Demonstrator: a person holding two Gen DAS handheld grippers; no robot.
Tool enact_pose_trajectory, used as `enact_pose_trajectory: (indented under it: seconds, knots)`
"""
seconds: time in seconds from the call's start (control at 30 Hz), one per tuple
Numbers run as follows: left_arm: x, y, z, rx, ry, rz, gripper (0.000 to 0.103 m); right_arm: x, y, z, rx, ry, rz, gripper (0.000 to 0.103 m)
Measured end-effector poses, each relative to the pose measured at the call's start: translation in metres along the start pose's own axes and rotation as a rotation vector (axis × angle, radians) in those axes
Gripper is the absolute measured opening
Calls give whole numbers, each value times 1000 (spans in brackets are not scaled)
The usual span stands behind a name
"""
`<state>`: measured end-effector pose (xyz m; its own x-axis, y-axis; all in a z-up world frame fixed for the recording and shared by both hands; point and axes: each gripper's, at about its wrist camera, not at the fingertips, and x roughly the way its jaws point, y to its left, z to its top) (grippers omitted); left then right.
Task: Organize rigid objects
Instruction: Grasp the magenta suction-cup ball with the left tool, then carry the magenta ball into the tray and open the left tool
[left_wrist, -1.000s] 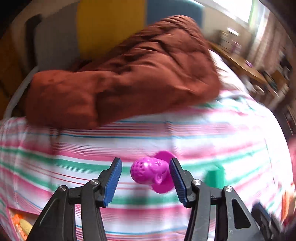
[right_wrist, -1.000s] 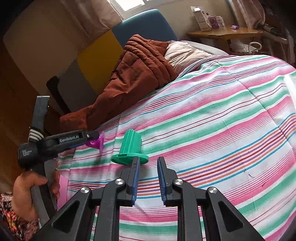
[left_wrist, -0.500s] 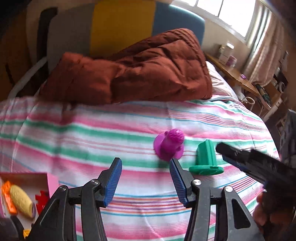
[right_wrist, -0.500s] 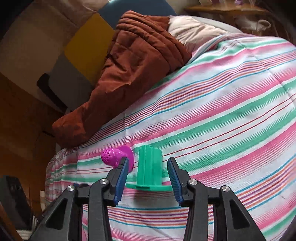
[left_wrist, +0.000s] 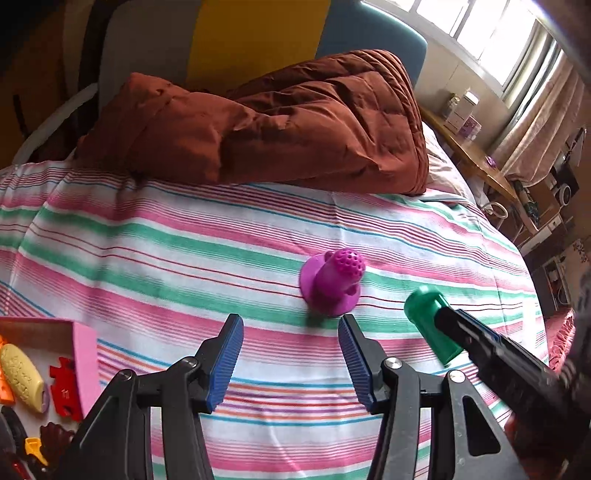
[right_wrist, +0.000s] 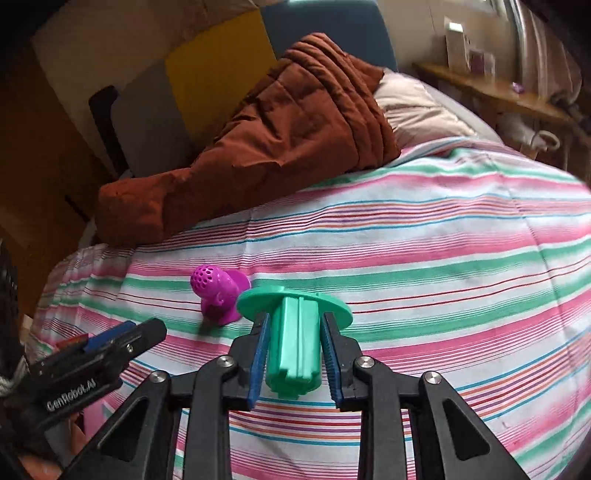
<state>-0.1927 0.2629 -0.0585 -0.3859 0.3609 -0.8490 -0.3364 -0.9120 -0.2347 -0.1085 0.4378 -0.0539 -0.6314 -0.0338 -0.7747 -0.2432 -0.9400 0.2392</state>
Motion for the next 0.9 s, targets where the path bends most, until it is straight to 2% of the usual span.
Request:
enact_pose_trajectory:
  seconds: [0.07,0.27,0.4,0.6,0.63,0.73,0.9]
  knots:
    - [7,-7,3,14,2,1,54,-3,-2,-2,-22,-27,-23,22]
    - [25,-21,16,67,10,25,55,-22,-10,-12,10,-98,-9,21]
    - [34,-31,24,90,17,25,58,-37,-21,-26,60,-96,26,22]
    - [50,-41,32,135,12,100,59,-52,-37,-52,130,-68,52,22]
    - [51,-40,32,130,12,88,57,-55,-38,-55,131,-68,52,22]
    - [52,-33,31,103,7,93,33,-60,-40,-63,130,-71,49,22]
    - [43,-21,21,65,5,47,33,-64,-37,-74,136,-73,55,22]
